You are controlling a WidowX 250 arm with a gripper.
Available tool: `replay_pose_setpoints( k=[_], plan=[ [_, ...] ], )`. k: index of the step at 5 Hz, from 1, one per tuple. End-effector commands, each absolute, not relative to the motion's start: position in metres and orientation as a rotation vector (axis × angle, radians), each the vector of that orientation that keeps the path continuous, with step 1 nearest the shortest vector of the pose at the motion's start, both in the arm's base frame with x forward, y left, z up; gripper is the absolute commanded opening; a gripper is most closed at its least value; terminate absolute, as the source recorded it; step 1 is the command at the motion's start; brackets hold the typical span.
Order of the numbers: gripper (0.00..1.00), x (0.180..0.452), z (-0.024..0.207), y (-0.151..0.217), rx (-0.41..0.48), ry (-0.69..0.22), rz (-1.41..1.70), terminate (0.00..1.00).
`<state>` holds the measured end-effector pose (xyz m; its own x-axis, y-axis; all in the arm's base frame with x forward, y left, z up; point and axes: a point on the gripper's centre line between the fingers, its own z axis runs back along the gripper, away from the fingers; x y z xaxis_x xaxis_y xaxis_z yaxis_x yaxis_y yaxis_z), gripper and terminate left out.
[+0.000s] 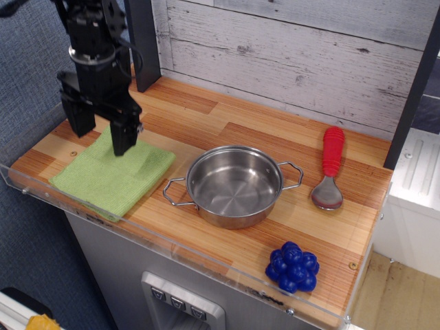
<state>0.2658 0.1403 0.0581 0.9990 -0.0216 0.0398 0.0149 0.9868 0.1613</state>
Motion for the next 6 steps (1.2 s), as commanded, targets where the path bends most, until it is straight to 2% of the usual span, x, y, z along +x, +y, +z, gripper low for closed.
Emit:
replay_pose_setpoints(
  k=[1,2,4,6],
  plan=[
    [1.0,0.284,0.096,0.14,0.198,-0.092,-0.016,0.0],
    [1.0,0.293,0.097,0.12,0.202,-0.079,-0.059,0.0],
    [1.0,0.321,0.108,0.061,0.084,-0.123,-0.155,0.0],
    [1.0,0.338,0.129,0.011,-0.033,-0.145,-0.197,0.0]
  ],
)
